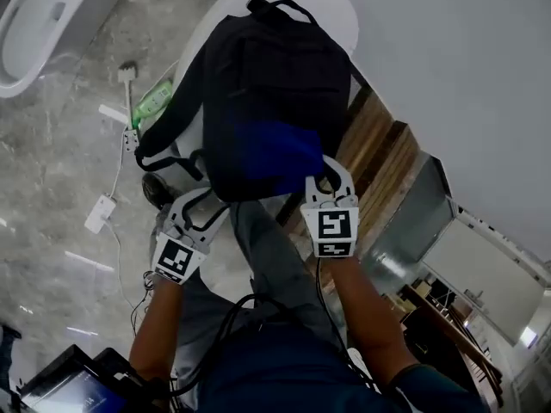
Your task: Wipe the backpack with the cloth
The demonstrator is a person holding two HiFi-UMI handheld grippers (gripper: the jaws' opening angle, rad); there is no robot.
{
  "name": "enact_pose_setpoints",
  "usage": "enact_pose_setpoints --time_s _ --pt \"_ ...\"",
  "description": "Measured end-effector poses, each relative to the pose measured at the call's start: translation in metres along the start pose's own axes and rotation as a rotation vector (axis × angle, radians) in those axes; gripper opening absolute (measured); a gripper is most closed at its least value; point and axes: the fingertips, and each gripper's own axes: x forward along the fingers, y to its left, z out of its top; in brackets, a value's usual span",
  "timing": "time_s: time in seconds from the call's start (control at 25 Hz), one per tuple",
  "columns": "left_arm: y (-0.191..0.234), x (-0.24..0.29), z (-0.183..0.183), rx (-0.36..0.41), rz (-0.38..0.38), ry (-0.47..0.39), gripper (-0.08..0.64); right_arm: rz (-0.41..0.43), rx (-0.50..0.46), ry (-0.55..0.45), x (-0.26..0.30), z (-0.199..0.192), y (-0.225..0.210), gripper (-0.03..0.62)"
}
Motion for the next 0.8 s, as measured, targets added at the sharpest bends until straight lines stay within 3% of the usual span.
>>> enact_pose_setpoints --time_s 0.04,0.12,0.2,0.28,0.4,0.52,0.6,0.64,0.72,0.8 --pt "-0.011 0.011 -0.012 -0.015 0.048 0.015 0.195 -0.050 0.090 0.004 -0.001 -0.016 -0.020 0.023" --pt "-0.017 0.025 -0.023 -0.028 0.176 0.007 0.276 -0.073 0.160 0.003 -0.004 -0.043 -0.023 0.023" --pt "-0.008 0.030 -0.021 -0.078 0.318 -0.040 0.277 -0.006 0.183 -0.044 -0.008 -0.054 0.010 0.023" --pt "-0.002 0.034 -0.018 -0.114 0.415 -0.065 0.276 0.095 0.202 -0.110 -0.009 -0.057 0.058 0.023" --pt "-0.002 0.037 -0.020 -0.125 0.446 -0.078 0.272 0.236 0.093 -0.224 -0.008 -0.047 0.137 0.023" --pt "-0.001 0.038 -0.020 -0.113 0.396 -0.100 0.250 0.270 -0.052 -0.310 -0.003 -0.046 0.148 0.021" --pt "-0.002 0.038 -0.019 -0.098 0.375 -0.099 0.249 0.204 -0.131 -0.309 -0.006 -0.068 0.117 0.021" --pt "-0.001 0.039 -0.020 -0.091 0.377 -0.096 0.250 0.138 -0.095 -0.283 -0.005 -0.087 0.088 0.021" --pt "-0.001 0.039 -0.023 -0.088 0.390 -0.091 0.250 -0.004 0.099 -0.160 0.002 -0.133 0.024 0.021" --pt "0.001 0.037 -0.023 -0.098 0.416 -0.099 0.250 -0.102 0.258 -0.040 0.010 -0.155 -0.005 0.021"
